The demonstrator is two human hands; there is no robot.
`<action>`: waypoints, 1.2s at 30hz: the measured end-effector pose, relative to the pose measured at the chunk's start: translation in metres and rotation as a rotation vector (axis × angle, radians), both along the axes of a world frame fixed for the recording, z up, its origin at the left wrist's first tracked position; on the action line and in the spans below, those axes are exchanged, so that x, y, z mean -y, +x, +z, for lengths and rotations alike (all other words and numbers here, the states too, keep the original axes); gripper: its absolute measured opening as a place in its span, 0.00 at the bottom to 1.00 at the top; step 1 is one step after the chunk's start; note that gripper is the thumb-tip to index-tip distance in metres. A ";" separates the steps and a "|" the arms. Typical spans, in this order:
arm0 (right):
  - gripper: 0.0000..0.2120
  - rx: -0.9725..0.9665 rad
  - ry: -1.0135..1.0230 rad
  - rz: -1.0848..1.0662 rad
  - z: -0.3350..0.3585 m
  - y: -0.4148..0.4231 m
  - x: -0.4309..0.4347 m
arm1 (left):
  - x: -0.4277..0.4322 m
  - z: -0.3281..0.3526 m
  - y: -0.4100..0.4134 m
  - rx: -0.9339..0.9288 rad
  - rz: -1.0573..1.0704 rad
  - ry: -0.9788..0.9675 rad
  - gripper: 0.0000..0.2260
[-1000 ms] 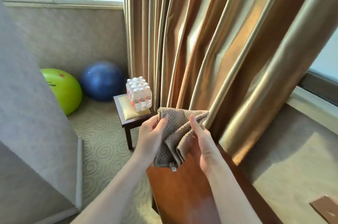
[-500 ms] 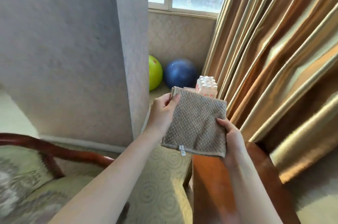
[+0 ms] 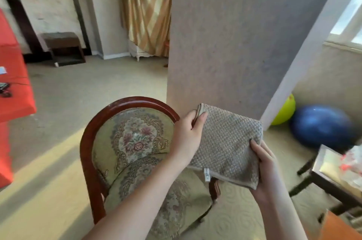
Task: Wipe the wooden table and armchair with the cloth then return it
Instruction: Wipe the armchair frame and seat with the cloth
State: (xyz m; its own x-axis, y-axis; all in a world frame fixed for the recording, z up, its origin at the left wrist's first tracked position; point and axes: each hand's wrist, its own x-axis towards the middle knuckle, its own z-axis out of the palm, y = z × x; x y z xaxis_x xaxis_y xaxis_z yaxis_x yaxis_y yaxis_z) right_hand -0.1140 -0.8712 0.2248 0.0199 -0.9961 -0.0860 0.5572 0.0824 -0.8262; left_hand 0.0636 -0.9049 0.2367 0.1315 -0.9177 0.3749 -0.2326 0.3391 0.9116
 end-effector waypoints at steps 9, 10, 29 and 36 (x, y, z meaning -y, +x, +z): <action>0.15 -0.009 0.049 0.257 -0.019 0.210 0.023 | -0.031 -0.019 0.212 0.078 0.352 0.033 0.13; 0.15 0.000 0.050 0.283 -0.021 0.234 0.026 | -0.029 -0.020 0.236 0.086 0.363 0.040 0.11; 0.15 0.001 0.338 -0.030 -0.070 0.474 0.080 | 0.064 -0.096 0.493 -0.066 -0.080 0.363 0.10; 0.17 -0.320 0.261 -0.258 -0.097 0.473 0.135 | 0.136 -0.163 0.502 0.333 -0.001 0.543 0.19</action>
